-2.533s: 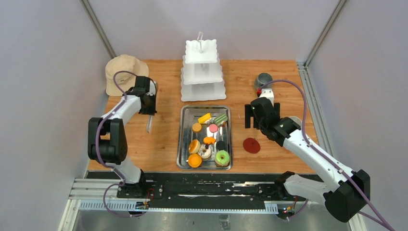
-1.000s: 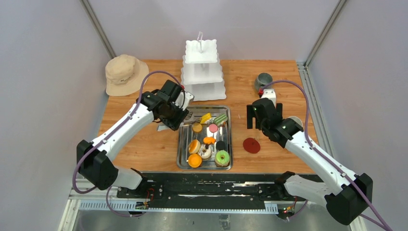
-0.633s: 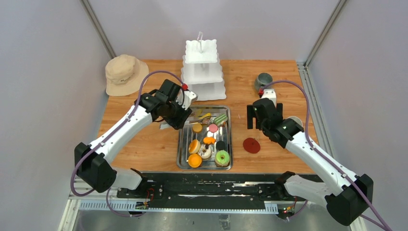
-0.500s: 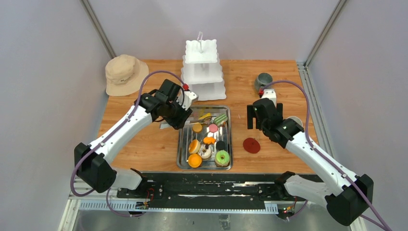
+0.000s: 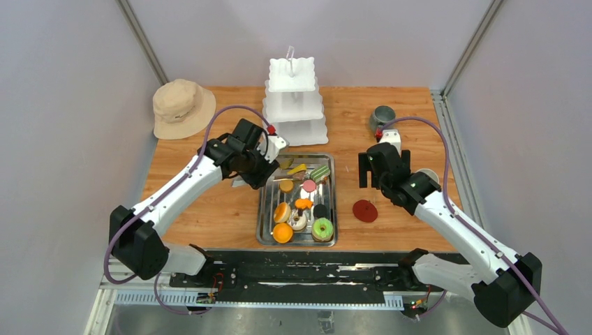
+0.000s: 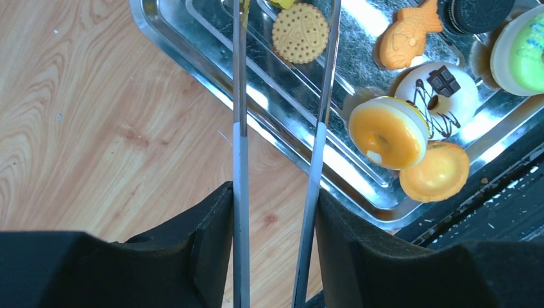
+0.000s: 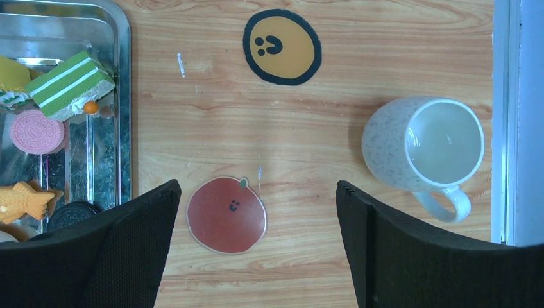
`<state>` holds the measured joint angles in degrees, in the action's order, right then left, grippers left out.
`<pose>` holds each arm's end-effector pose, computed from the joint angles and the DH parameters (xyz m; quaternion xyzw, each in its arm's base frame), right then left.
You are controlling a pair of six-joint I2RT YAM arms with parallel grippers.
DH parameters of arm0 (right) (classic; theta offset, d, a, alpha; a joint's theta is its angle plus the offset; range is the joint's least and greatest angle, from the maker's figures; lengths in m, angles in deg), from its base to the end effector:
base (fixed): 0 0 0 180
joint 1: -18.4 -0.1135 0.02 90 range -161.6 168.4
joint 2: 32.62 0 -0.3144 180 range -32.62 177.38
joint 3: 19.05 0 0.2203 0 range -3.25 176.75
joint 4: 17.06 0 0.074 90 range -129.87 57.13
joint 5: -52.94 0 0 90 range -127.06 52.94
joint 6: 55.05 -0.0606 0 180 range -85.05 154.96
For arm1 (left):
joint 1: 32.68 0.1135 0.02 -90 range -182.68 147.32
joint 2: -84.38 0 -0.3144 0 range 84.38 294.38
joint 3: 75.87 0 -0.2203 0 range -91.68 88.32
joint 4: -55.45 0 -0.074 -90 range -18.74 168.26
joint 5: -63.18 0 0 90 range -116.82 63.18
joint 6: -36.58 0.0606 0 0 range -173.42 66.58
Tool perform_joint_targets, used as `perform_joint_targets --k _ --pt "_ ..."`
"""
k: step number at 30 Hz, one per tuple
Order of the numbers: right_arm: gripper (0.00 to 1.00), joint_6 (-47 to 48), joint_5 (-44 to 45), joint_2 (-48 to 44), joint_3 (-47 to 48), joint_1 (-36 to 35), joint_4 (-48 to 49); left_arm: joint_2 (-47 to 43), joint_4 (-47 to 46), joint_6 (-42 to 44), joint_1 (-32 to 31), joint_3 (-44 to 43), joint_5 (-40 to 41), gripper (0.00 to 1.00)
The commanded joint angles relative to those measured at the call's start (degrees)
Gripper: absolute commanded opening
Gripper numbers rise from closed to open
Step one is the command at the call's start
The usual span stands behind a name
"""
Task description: Serve the afternoon tea
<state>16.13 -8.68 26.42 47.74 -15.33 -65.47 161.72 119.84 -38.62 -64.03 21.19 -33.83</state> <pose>0.1600 0.0722 0.3299 -0.0129 0.8868 -0.0206 0.4615 0.2010 -0.1311 0.3270 0.3919 0.8780 -0.0969 0.2572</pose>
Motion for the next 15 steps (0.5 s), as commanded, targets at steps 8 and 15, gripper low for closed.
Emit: perform_joint_targets --k 8,15 --pt "0.9 -0.8 -0.7 -0.4 0.7 -0.3 -1.1 -0.8 -3.7 3.1 2.7 1.1 -1.7 0.51" --pt "0.9 -1.1 -1.2 -0.4 0.5 -0.2 -1.1 0.9 -3.0 3.6 4.2 0.6 -5.8 0.52"
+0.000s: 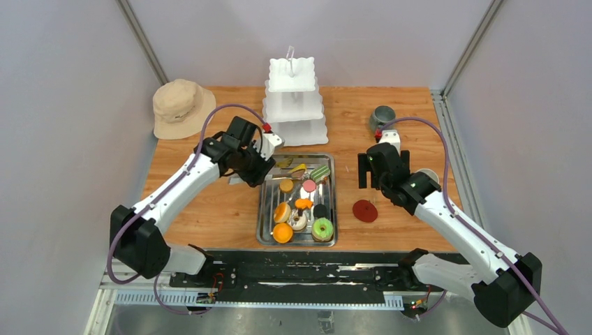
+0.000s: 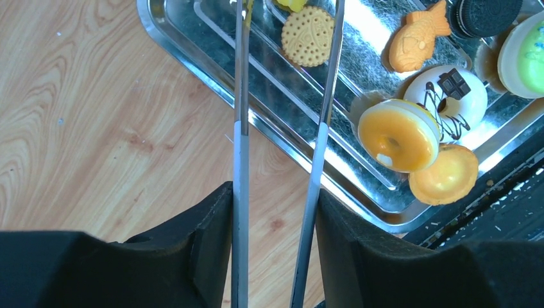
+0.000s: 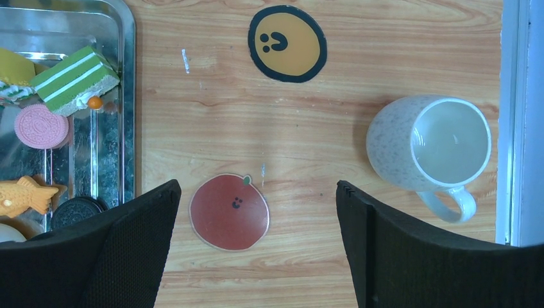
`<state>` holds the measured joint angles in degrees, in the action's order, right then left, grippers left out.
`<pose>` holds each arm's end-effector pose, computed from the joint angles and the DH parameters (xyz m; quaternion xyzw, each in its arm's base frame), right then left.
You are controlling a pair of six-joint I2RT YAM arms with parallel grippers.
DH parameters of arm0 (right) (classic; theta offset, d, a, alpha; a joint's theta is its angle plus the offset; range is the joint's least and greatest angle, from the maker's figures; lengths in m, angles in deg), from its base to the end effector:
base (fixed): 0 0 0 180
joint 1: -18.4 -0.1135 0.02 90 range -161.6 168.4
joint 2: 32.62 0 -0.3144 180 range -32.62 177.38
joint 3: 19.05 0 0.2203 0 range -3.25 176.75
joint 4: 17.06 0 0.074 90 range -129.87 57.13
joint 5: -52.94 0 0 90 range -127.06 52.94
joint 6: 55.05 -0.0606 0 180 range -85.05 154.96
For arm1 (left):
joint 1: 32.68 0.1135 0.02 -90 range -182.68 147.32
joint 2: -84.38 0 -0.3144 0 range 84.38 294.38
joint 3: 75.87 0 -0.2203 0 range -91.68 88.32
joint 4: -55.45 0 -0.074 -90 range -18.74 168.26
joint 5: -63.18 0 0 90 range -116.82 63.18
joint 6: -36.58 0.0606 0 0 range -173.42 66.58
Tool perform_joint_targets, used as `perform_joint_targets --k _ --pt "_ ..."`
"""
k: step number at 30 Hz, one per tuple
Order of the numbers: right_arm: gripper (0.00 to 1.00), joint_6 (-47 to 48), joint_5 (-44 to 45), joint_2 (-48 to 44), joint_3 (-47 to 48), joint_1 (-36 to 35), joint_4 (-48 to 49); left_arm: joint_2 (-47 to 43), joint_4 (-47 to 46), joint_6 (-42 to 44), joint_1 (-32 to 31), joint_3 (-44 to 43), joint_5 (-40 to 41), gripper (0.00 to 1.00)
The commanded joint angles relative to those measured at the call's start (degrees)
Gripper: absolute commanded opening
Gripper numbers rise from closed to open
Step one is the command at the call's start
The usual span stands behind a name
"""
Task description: Serve the afternoon tea
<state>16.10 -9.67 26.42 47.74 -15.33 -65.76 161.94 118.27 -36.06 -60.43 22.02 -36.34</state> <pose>0.1594 0.0729 0.3290 -0.0170 0.8892 -0.0145 0.4570 0.2097 -0.1217 0.3242 0.3886 0.8766 -0.1042 0.2641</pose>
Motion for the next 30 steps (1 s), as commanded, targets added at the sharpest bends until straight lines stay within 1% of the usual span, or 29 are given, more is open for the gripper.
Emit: perform_joint_targets --k 1,6,13,17,21,25,28,30 --pt "0.9 -1.1 -0.3 -0.3 0.5 -0.3 -0.9 0.8 -1.5 1.1 0.8 -0.2 -3.9 0.52" --pt "0.9 -1.0 -0.1 -0.5 0.4 -0.3 -0.9 2.2 -0.2 1.6 1.5 -1.4 -7.2 0.52" --pt "0.9 -1.1 -0.2 -0.4 0.3 -0.3 -0.9 4.8 0.0 1.6 1.8 -2.6 -7.5 0.52" --pt "0.9 -1.2 -0.1 -0.5 0.1 -0.2 -0.9 6.0 -0.3 1.4 1.8 -2.8 -8.0 0.49" --pt "0.9 -1.2 -0.2 -0.3 0.0 -0.3 -0.9 6.1 -0.1 1.3 1.8 -3.3 -8.0 0.48" --pt "0.9 -1.3 -0.3 -0.2 -0.1 -0.3 -0.9 4.9 -0.7 0.1 1.9 -3.0 -4.5 0.51" --pt "0.9 -1.3 -0.6 0.3 0.1 -0.2 -0.8 3.6 -2.5 -3.3 2.8 -1.4 -0.4 0.51" --pt "0.9 -1.3 -0.7 0.7 0.2 -0.3 -0.7 2.7 -3.1 -5.3 3.7 0.0 0.9 0.52"
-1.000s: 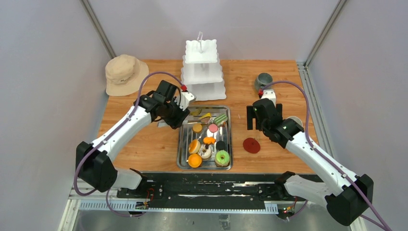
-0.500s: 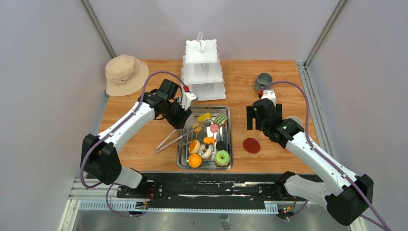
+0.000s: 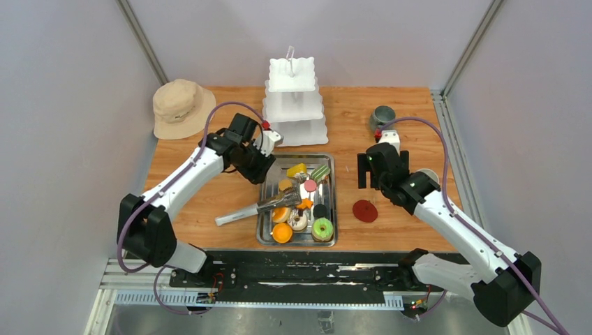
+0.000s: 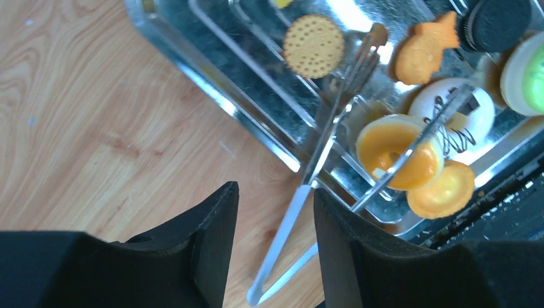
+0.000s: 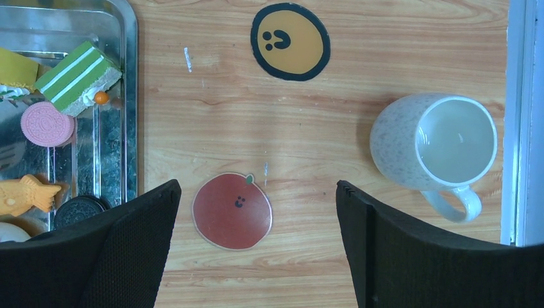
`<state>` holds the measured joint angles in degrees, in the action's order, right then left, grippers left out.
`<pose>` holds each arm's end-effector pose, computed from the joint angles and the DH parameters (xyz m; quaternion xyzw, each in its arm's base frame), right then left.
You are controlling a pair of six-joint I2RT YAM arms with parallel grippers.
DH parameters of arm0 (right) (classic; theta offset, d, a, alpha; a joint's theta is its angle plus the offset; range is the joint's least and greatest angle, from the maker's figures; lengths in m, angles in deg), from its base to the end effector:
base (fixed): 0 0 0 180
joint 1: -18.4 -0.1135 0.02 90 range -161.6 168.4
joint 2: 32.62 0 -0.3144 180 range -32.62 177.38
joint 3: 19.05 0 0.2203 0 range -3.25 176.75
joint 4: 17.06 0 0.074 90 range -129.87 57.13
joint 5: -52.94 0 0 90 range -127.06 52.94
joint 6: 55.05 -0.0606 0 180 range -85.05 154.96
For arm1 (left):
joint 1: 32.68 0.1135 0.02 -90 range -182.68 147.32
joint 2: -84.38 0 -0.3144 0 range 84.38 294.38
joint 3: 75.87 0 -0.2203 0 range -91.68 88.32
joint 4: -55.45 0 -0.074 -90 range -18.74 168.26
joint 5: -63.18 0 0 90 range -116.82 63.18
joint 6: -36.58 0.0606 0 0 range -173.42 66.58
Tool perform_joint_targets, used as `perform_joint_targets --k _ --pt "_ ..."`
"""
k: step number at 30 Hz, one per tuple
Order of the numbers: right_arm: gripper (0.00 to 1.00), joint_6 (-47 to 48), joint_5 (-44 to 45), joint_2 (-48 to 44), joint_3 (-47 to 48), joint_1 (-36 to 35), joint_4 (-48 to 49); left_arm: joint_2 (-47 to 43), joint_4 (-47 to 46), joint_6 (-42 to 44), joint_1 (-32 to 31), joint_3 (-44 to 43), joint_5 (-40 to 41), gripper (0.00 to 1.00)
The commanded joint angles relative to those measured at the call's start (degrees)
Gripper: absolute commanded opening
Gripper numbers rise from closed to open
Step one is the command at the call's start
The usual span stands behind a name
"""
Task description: Serve the afternoon tea
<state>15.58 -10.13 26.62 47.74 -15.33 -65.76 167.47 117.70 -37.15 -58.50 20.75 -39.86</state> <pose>0.1599 0.0738 0.3284 -0.0151 0.8906 -0.0099 0.4545 0.2326 -0.1277 0.3093 0.3718 0.8898 -0.1298 0.2307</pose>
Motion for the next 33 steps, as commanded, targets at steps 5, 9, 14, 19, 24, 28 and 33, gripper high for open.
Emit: perform_joint_targets --k 5,9,14,19,24,28,33 --pt "0.9 -0.4 -0.8 1.1 0.0 -0.3 0.1 -5.4 -2.4 -9.4 1.9 4.0 5.7 0.55" --pt "0.9 -0.3 -0.8 1.7 0.1 -0.3 0.3 -8.0 -0.9 -12.1 1.9 5.3 2.9 0.57" --pt "0.9 -0.4 -0.8 2.2 0.1 -0.3 0.9 -11.2 -0.3 -12.4 -0.4 7.3 -2.0 0.68" --pt "0.89 -0.5 -3.3 2.6 0.2 -0.3 1.3 -9.6 -0.8 -16.0 -4.1 9.4 4.5 0.7" --pt "0.89 -0.9 -4.0 3.1 0.2 -0.3 1.3 -7.7 -3.8 -19.2 -4.1 12.1 7.5 0.68" --pt "0.89 -0.8 -4.0 3.3 0.2 -0.3 1.3 -4.9 -6.0 -19.5 -4.1 12.7 8.1 0.68" --pt "0.89 -0.5 -3.9 3.2 0.1 -0.3 1.3 2.4 -6.7 -17.8 -1.9 11.3 6.1 0.64"
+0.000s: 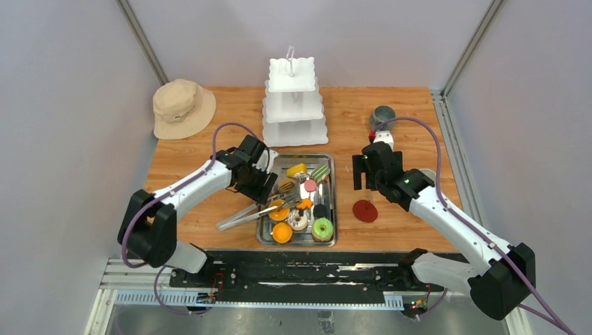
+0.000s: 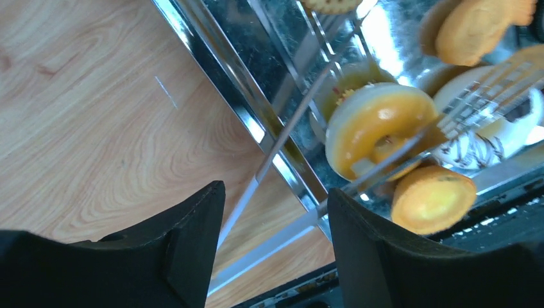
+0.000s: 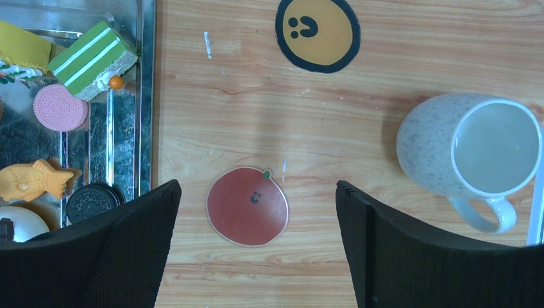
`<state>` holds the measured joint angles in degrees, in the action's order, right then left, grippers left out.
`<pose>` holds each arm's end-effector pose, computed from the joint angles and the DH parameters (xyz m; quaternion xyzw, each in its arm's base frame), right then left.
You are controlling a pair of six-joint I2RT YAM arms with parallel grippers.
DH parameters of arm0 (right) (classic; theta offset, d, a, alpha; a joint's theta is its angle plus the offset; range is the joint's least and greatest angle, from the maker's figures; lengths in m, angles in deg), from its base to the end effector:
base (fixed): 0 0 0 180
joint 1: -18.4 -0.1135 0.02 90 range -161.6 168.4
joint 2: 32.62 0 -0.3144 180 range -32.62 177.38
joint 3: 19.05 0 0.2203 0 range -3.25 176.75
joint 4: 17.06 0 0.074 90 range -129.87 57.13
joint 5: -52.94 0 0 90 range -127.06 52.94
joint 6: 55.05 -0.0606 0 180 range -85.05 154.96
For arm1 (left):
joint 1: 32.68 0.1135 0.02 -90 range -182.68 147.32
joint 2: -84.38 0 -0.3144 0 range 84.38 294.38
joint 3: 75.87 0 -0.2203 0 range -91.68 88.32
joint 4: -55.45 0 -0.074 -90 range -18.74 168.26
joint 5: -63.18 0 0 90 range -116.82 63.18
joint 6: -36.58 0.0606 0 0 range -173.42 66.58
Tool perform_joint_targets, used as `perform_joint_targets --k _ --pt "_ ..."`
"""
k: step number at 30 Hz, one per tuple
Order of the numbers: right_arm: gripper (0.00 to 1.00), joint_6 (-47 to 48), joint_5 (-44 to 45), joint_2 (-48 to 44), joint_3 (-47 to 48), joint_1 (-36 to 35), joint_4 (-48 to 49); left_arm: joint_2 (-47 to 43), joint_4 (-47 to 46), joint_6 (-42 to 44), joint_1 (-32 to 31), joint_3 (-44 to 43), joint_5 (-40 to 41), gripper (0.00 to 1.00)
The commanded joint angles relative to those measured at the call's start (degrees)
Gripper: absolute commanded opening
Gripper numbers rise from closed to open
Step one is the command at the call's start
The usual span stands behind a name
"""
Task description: Serve the afternoon tea
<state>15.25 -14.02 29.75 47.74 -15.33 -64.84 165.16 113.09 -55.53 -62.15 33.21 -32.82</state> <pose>0.1697 0.0848 0.3199 -0.0314 0.9027 0.0106 0.4289 0.2041 -0.1226 0.2621 0.2416 0.9492 -0.1024 0.1735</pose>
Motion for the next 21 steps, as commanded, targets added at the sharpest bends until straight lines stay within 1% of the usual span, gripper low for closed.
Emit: perform_joint_targets --k 1,4,7,13,21 --pt "0.89 -0.2 0.1 -0.1 0.0 -0.3 0.4 5.8 -2.7 0.8 2.5 -1.3 -1.4 0.63" --pt "0.89 -0.2 0.2 -0.3 -0.2 -0.3 0.4 8.1 -3.3 1.4 4.2 -2.2 -2.7 0.59" --pt "0.89 -0.2 0.2 -0.3 -0.2 -0.3 0.4 10.1 -3.2 2.1 4.3 -3.0 -3.1 0.52" --pt "0.89 -0.3 0.0 0.4 0.6 -0.3 0.4 12.4 -2.1 3.3 4.3 -3.1 -6.1 0.42" --pt "0.89 -0.2 0.0 0.5 0.6 -0.3 0.4 10.4 -1.3 4.4 4.3 -3.7 -8.1 0.2"
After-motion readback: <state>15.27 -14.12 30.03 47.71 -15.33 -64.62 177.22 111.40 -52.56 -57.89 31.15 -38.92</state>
